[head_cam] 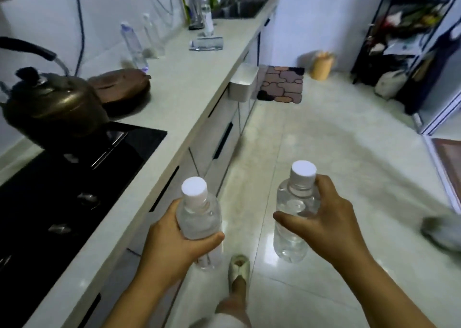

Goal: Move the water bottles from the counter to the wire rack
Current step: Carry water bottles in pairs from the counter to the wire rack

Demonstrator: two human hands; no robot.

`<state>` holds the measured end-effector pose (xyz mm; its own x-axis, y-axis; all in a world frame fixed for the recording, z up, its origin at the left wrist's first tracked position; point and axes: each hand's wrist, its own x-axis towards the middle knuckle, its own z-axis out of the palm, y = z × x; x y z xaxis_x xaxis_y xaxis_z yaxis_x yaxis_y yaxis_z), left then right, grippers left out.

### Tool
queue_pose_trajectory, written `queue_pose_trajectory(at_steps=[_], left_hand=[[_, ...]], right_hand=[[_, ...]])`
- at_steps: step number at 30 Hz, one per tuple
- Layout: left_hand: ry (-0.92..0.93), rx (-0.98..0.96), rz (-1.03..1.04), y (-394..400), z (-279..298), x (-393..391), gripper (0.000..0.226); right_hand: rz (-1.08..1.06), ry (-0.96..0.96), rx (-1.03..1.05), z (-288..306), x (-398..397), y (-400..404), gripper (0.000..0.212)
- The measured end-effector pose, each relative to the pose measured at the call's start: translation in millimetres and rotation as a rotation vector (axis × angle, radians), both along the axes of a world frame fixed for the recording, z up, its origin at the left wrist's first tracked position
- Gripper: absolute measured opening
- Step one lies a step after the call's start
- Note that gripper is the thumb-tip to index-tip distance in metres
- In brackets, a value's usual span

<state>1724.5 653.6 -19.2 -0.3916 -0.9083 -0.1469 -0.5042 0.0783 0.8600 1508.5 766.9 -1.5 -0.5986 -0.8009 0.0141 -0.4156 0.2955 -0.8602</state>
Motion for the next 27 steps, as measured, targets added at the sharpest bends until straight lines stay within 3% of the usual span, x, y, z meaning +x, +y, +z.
queue_pose_trajectory(at_steps=[11, 18, 24, 27], left_hand=[[0.043, 0.009, -0.286, -218, 22, -214, 0.062], [0.016, 0.018, -0.455, -300, 19, -365, 0.073], [0.013, 0.038, -0.545, -349, 7, -518, 0.068], [-0.001, 0.026, -0.535, -371, 14, -594, 0.055]], right_hand=[[-0.236, 0.063, 0.002, 16, -168, -164, 0.063], [-0.389, 0.051, 0.000, 11, -285, -221, 0.065], [-0.482, 0.015, -0.037, -6, -422, -256, 0.064], [-0.508, 0.006, -0.042, -1, -499, -276, 0.063]])
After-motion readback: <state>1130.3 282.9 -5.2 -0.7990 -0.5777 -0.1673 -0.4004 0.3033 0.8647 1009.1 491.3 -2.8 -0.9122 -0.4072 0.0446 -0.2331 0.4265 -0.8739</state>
